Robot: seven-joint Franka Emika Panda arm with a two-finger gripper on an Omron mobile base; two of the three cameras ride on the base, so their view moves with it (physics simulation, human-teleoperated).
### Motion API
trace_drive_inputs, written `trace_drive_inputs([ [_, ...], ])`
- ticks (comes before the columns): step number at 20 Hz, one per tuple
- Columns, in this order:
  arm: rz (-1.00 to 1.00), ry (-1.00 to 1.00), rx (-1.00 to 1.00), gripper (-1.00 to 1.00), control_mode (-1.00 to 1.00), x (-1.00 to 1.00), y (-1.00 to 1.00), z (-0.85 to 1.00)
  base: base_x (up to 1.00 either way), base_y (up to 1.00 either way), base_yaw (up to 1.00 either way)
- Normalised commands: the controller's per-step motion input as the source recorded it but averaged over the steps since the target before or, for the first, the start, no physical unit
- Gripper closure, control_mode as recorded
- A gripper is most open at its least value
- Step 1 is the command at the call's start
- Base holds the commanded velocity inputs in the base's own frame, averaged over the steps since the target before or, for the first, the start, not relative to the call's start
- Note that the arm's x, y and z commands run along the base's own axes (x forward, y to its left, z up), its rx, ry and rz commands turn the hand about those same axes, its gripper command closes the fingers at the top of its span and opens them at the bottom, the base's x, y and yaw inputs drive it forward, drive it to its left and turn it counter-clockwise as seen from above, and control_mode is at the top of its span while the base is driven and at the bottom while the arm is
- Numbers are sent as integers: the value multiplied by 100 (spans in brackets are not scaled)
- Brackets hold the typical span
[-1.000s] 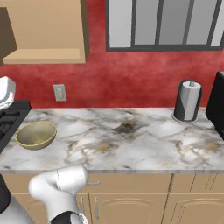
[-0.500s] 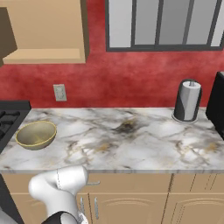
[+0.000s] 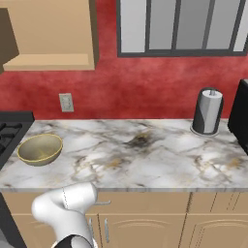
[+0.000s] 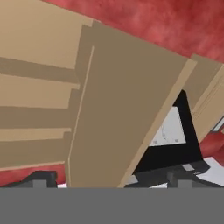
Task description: Open the cabinet and move the ladle to the pot. Then close the cabinet.
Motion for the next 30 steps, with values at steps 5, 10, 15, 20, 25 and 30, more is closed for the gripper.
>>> trace_drive_inputs([
  [5,0,21,0,-100,-100,-9,60,-13,0,0,0],
  [10,0,14,0,-100,-100,-38,59,-4,0,0,0],
  [15,-2,9,0,-100,-100,-54,58,0,0,0,0],
  [20,-9,4,0,-100,-100,-13,58,0,0,0,0],
  [25,-22,0,0,-100,-100,0,54,0,0,0,0],
  [30,-25,0,-1,-100,-100,-1,55,-7,0,0,0],
])
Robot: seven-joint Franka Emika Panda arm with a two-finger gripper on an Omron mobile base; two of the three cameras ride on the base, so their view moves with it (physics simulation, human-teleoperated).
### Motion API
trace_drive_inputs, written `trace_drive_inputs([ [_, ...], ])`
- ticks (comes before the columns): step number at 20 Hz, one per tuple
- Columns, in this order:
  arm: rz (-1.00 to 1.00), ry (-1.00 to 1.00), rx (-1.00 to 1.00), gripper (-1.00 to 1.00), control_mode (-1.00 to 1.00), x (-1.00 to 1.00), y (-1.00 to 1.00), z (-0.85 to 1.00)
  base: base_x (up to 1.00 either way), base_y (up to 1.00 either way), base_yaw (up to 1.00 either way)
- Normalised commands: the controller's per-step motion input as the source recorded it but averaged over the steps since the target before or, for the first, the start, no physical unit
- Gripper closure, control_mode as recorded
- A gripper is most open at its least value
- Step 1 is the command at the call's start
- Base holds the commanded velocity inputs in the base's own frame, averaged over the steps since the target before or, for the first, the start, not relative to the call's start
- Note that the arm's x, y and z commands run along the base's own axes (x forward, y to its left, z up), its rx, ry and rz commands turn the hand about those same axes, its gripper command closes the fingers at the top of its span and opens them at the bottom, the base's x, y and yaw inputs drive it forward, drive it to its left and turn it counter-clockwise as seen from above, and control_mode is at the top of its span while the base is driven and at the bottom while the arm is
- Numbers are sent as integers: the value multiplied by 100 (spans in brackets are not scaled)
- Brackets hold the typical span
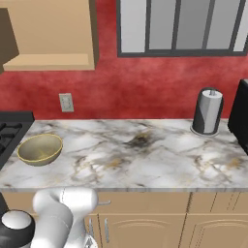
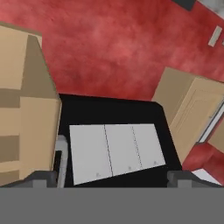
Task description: Open the cabinet and move the ladle to the pot. Then close the cabinet.
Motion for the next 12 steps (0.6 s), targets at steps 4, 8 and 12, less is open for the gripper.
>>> trace_drive_inputs([
  [4,-24,0,-2,-100,-100,-12,64,-19,0,0,0],
  [8,-24,0,-2,-100,-100,-21,67,-13,0,0,0],
  [12,-26,0,-3,-100,-100,-6,69,-3,0,0,0],
])
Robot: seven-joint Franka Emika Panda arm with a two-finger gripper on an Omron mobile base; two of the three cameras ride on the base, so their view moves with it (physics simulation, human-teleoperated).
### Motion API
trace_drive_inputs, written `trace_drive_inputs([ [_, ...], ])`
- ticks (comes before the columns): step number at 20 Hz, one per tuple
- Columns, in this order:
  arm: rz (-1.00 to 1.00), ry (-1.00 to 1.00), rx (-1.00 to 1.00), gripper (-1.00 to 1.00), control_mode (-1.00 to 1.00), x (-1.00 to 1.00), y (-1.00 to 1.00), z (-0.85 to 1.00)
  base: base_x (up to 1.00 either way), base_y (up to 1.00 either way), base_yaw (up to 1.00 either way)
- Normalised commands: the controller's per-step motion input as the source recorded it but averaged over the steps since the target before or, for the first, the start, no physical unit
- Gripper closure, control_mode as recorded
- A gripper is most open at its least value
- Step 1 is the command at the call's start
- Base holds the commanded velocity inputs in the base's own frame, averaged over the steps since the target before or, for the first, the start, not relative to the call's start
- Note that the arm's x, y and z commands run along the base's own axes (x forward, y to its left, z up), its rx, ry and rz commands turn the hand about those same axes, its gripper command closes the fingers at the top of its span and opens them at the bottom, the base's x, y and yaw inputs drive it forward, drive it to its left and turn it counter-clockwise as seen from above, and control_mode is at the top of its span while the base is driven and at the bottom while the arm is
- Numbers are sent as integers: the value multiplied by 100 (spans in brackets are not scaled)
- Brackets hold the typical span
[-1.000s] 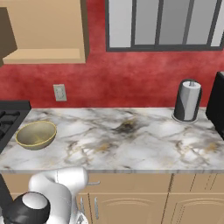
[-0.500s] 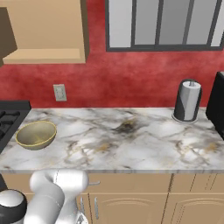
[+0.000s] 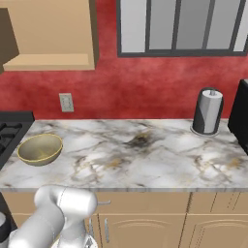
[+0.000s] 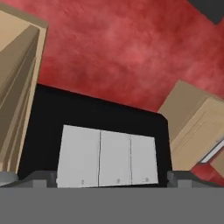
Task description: Open the cabinet and move the ladle to the pot. Then close the cabinet.
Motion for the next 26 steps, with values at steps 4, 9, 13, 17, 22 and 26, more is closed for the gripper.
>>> trace_drive_inputs([
  [4,-29,0,-2,-100,-100,0,68,0,0,0,0],
  [9,-32,0,0,-100,-100,-3,55,0,0,0,0],
  [13,-41,0,0,-100,-100,0,32,0,0,0,0],
  [17,-50,0,0,-100,-100,0,18,5,0,0,0],
  [22,-54,0,1,-100,-100,0,2,28,0,0,0],
  [26,-57,0,5,-100,-100,0,0,40,0,0,0],
])
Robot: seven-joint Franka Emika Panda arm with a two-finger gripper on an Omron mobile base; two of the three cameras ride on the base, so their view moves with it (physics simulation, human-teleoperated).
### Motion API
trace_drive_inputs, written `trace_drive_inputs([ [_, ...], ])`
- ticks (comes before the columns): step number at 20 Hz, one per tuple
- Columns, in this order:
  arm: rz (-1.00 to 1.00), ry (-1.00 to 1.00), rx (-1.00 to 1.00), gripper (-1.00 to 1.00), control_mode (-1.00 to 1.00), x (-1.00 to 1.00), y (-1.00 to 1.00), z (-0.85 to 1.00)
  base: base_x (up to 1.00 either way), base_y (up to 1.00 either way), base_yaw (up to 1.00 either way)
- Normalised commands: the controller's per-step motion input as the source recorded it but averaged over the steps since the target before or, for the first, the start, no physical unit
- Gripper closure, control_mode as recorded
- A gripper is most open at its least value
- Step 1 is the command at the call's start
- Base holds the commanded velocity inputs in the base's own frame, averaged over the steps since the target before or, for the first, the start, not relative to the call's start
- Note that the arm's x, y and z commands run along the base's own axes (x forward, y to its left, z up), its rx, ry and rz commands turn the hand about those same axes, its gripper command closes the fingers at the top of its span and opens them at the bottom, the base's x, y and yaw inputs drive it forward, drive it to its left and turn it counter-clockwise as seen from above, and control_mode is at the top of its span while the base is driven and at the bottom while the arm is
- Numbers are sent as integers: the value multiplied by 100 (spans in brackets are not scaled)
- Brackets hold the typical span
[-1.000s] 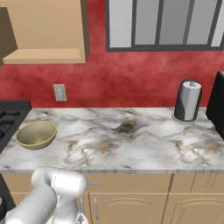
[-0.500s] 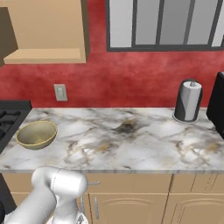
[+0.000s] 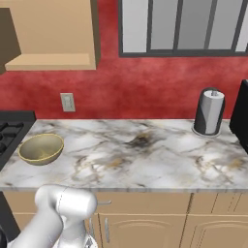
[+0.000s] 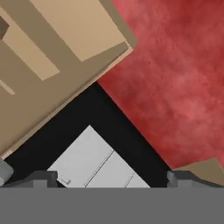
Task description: Open the cabinet and move the ladle to the pot. Then close the cabinet.
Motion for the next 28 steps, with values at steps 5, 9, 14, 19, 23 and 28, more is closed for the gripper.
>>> trace_drive_inputs([
  [5,-59,0,11,-100,-100,0,-18,51,0,0,0],
  [9,-60,0,15,-100,-100,0,-26,65,0,0,0],
  [14,-58,0,19,-100,-100,0,-27,78,0,0,0],
  [19,-54,0,21,-100,-100,7,-24,87,0,0,0],
  [23,-51,0,18,-100,-100,17,-27,83,0,0,0],
  [28,-49,1,19,-100,-100,25,-31,75,0,0,0],
])
